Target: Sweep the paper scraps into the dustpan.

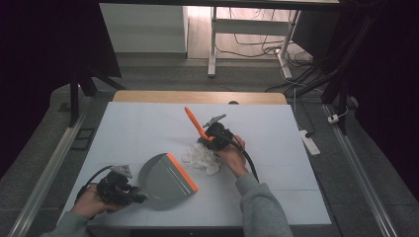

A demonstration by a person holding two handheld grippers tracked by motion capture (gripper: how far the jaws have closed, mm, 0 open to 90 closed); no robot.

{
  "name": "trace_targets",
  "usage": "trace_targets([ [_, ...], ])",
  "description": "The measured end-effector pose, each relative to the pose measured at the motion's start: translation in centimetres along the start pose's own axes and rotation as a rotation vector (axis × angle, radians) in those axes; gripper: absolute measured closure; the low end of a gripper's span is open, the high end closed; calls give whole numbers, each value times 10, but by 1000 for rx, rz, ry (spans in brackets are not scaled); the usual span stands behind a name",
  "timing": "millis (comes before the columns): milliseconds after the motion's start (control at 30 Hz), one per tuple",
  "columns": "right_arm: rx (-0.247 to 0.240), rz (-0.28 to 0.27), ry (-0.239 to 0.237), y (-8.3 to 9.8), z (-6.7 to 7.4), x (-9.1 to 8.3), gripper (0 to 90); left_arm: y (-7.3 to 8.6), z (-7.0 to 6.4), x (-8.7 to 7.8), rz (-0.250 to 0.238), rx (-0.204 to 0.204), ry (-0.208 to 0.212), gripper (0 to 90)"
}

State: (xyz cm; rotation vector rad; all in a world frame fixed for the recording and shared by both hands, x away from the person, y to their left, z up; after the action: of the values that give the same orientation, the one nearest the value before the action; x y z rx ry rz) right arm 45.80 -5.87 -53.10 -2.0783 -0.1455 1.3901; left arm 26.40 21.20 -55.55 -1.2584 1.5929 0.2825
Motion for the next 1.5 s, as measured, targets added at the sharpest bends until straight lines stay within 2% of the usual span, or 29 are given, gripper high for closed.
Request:
trace_targets([
  [400, -70, -23, -53, -17, 32, 4, 706, -1, -1, 1, 0, -1, 0, 612],
  [533, -69, -38, -74, -22, 41, 5, 706, -1, -1, 1, 0, 0, 1, 613],
  [700, -92, -54, -94, -28, 54, 6, 706, -1, -1, 2, 0, 1, 1, 612],
  [800, -114, -59, -98, -31, 62, 6, 706, -1, -1, 2, 0, 2, 0, 612],
  [1367, -167, -102, -145, -45, 92, 4, 706, -2, -1, 3, -3, -3, 2, 612],
  [1500, -195, -105, -140, -49, 101, 3, 706, -2, -2, 3, -3, -5, 3, 612],
])
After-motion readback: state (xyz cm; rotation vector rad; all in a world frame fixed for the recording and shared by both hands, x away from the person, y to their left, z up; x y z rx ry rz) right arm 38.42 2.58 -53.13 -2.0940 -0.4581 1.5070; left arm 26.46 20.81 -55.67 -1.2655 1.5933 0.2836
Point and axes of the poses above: each handheld gripper's, and its own axes: x roughly forward along the jaws, y roughly out of its underside, z roughly to its left, the point moved 5 cm from there along x, roughly forward along the jaws, and after that the axes turned 15 degrees about -x, right-handed, at the moved point
